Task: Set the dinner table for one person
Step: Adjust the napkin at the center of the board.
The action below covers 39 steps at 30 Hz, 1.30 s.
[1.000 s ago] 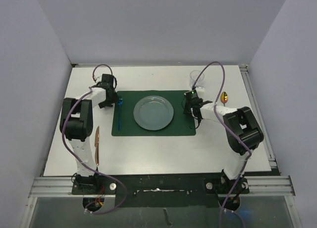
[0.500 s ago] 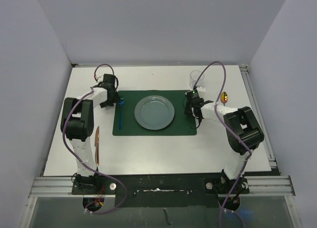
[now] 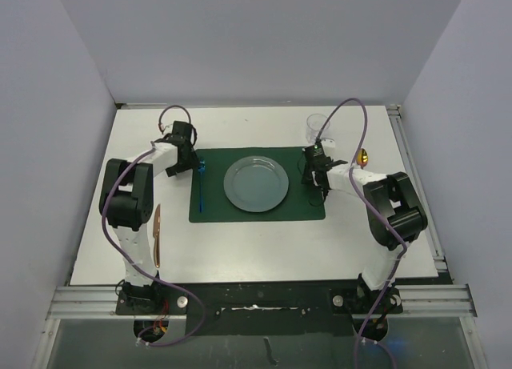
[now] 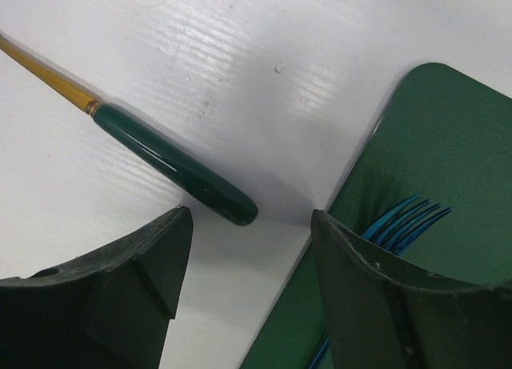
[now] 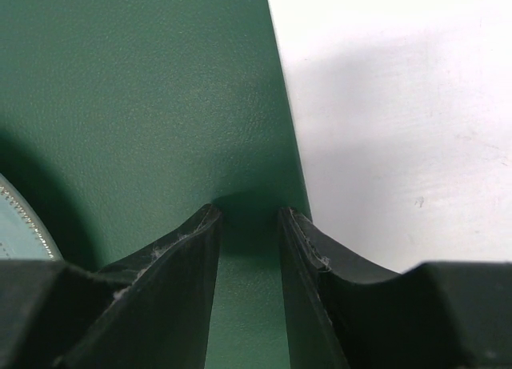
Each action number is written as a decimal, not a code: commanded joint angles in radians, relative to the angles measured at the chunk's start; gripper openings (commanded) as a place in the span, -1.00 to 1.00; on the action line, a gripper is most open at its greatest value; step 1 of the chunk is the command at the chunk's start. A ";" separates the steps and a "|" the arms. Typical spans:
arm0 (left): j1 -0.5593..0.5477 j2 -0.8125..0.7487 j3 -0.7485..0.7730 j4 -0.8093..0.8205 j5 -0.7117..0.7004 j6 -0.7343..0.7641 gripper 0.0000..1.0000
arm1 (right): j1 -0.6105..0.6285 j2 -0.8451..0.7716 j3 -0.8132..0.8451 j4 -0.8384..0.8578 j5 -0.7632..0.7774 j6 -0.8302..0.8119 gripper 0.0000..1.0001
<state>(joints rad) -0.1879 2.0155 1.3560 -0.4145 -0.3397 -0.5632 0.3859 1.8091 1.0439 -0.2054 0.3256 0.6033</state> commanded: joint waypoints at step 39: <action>-0.074 0.100 0.161 -0.234 0.025 0.050 0.19 | -0.020 -0.145 -0.094 0.001 -0.037 0.041 -0.31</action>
<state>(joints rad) -0.2424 2.0731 1.4933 -0.6182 -0.3359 -0.5259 0.3717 1.7054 0.9569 -0.2337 0.2874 0.6220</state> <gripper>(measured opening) 0.596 0.345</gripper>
